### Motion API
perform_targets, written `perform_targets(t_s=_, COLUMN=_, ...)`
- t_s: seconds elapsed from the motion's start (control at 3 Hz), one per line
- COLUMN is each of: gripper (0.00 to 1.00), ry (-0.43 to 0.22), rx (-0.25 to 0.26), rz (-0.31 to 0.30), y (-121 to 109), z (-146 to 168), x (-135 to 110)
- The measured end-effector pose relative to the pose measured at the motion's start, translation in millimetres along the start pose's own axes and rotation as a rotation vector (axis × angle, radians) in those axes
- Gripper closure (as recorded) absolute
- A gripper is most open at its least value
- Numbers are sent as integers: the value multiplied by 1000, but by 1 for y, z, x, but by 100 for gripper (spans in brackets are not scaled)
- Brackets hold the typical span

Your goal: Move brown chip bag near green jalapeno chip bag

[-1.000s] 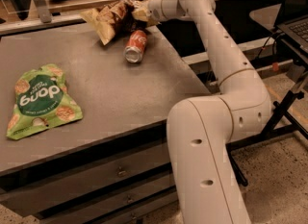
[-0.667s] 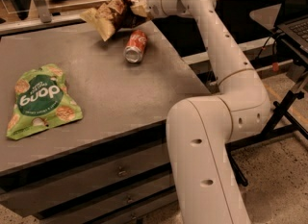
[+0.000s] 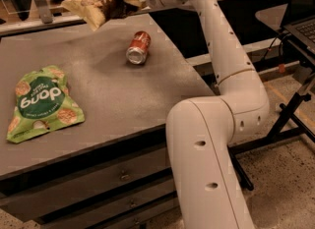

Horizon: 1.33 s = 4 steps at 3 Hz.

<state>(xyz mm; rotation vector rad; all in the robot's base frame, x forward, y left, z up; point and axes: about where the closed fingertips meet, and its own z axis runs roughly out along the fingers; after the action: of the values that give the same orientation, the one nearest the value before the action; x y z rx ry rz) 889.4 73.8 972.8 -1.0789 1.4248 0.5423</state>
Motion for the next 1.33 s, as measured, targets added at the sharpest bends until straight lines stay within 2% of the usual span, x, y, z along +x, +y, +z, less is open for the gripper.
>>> perform_targets(t_s=0.33, gripper=100, ry=-25, rx=-48, rz=-4, y=16, z=6, x=-15)
perform_targets(t_s=1.0, gripper=100, ry=-14, rx=-168, rz=6, y=63, z=17, x=-36)
perform_targets(t_s=1.33, gripper=100, ry=0, rx=-172, rz=15, y=78, z=19, x=-40)
